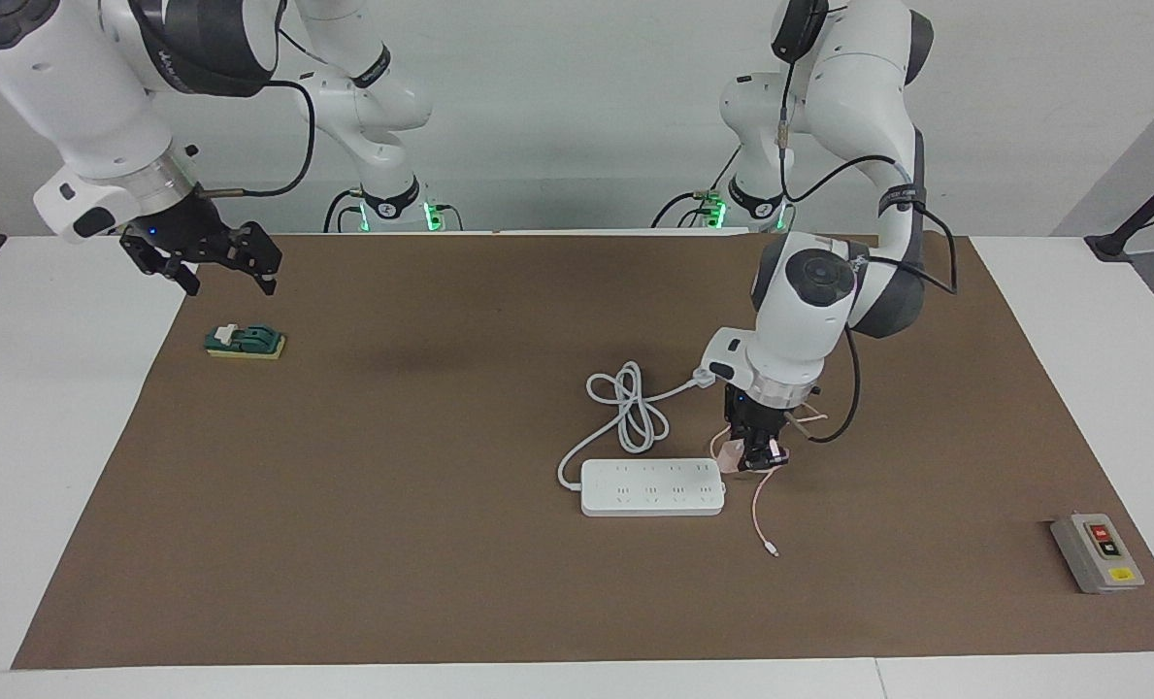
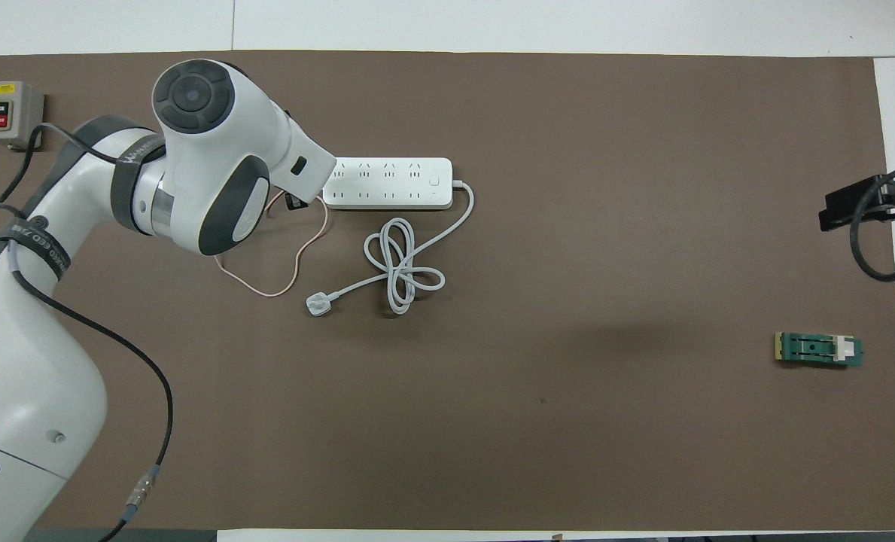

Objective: Plug charger into power strip
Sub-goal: 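Align the charger prongs with a power strip socket using the left gripper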

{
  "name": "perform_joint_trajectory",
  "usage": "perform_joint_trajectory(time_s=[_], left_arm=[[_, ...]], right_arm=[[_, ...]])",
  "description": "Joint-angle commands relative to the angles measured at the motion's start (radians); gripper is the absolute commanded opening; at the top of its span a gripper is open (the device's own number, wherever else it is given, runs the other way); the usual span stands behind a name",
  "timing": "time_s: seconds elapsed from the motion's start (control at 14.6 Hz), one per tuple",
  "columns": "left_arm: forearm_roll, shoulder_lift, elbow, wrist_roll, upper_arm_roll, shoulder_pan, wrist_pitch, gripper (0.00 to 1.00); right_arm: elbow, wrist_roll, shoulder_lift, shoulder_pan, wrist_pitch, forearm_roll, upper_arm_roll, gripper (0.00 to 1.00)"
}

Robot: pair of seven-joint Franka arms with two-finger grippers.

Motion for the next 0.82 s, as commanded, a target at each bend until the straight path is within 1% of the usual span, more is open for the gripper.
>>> perform_joint_trajectory(time_s=[0.0, 0.14, 0.27, 0.48, 0.76], left_arm=[[0.06, 0.035, 0.054, 0.018, -0.024, -0.009, 0.003, 0.0], [0.064, 0.038, 0.054, 0.021, -0.026, -0.01, 0.012, 0.0], [0.095, 0.062, 0.057, 0.024, -0.032, -0.012, 0.021, 0.0], [0.103, 0.063, 0.048, 0.027, -0.042, -0.009, 0.009, 0.0], [0.103, 0.059, 0.045, 0.039, -0.042, -0.009, -0.006, 0.0]], right_arm=[[-0.083, -0.057, -0.057, -0.068, 0.015, -0.027, 0.056, 1.0], [-0.096, -0.062, -0.059, -0.093, 0.015, -0.027, 0.073, 1.0], [-0.123, -0.045, -0.071, -0.099, 0.014, -0.026, 0.073, 1.0], [-0.104, -0.002, -0.069, -0.102, -0.001, -0.014, 0.073, 1.0], [-0.084, -0.002, -0.066, -0.099, -0.018, -0.012, 0.073, 1.0]])
